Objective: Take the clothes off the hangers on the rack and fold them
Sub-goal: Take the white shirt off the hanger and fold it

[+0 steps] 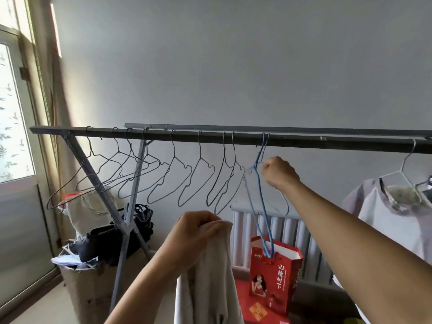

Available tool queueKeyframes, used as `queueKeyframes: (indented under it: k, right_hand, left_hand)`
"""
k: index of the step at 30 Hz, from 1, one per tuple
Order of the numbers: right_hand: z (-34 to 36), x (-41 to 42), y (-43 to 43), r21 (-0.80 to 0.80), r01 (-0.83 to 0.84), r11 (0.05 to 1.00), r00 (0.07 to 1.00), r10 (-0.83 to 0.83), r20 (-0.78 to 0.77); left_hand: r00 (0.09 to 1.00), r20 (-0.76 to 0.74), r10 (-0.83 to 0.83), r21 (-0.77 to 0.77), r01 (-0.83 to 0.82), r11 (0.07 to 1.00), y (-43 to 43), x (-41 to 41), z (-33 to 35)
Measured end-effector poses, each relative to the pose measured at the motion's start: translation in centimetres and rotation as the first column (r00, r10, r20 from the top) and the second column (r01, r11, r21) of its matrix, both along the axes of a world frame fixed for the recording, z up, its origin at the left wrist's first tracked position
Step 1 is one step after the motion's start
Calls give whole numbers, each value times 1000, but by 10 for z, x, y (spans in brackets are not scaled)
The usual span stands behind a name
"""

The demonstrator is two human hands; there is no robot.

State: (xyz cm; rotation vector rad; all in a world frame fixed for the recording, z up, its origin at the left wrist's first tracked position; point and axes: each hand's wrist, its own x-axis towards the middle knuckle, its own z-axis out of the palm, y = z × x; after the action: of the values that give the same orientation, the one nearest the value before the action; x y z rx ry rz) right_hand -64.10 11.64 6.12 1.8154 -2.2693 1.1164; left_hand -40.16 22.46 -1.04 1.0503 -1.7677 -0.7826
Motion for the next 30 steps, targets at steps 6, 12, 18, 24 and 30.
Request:
queueKeyframes:
  k: [6,12,18,24,30]
  right_hand:
    - [-14,27,23,65,44,997,993,-36,-110]
    - [-45,71,72,-376,-22,926,924,-125,-361]
    - [-87,149,135,-245,-700,671,587,736,338]
    - [-123,147,140,-77,-706,704,640,681,355]
    - [-143,114,150,86,-692,717,668,591,452]
  left_hand:
    - [999,39,7,7,-7,1000,0,32,13]
    - [994,97,-46,-22,48,999,-1,56,21]
    - [986,108,-128,-58,134,989,2,75,23]
    - [994,89,-68,-92,77,993,4,103,25]
    - [997,-66,37,-47,-40,998,-1,147,23]
